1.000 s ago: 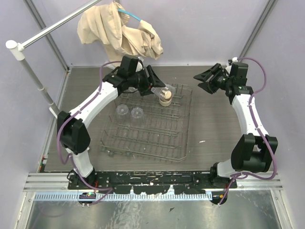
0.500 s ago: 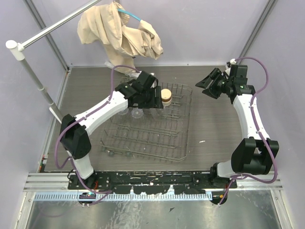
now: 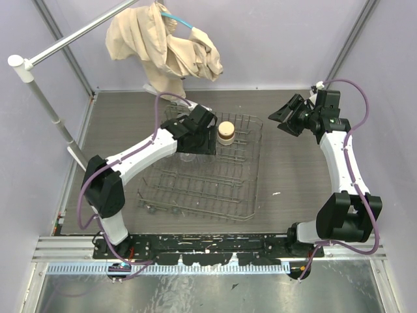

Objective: Load the cups into the dish rack

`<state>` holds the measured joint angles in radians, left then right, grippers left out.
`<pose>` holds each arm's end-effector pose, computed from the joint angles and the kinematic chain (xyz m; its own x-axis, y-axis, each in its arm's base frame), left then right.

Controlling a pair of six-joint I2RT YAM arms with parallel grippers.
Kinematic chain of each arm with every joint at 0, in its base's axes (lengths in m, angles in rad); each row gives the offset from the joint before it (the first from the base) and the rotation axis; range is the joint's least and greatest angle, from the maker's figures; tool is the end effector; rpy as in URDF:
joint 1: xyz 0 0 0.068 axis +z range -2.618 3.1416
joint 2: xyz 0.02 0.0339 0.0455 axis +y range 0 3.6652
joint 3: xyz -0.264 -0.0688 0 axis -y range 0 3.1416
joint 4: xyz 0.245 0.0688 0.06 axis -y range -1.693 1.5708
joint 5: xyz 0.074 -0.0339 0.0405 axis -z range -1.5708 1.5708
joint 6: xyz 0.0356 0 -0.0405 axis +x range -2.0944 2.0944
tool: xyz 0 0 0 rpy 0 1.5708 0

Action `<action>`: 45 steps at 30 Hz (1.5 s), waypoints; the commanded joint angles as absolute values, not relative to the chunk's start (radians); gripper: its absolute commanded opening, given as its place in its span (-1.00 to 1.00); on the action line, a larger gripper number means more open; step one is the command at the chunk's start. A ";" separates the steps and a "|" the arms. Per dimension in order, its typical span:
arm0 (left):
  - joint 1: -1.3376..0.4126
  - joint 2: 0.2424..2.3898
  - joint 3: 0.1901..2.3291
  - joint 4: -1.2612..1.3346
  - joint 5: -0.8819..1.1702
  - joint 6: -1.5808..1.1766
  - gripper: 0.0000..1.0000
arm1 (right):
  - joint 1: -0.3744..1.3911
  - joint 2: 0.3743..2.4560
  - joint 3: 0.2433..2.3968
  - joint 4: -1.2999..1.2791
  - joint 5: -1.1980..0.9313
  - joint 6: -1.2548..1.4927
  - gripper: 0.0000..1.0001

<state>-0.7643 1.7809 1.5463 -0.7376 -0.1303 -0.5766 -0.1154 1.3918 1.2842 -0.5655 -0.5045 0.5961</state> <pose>0.2839 -0.2658 0.2828 -0.8452 0.0614 -0.5309 0.2058 0.9542 -0.2172 0.3052 -0.0181 0.3411 -0.6666 0.5720 -0.4779 0.1204 0.7153 0.6883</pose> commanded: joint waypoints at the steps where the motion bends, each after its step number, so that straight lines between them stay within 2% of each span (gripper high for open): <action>1: -0.771 1.786 1.562 -0.691 -0.161 -0.562 -1.00 | -0.122 1.346 1.289 -0.550 -0.519 0.580 0.23; 25: -0.770 1.913 1.625 -0.681 -0.174 -0.531 -1.00 | -0.129 1.350 1.276 -0.548 -0.528 0.567 0.23; 45: -0.828 1.979 1.623 -0.731 -0.286 -0.488 -1.00 | -0.132 1.353 1.273 -0.540 -0.542 0.562 0.23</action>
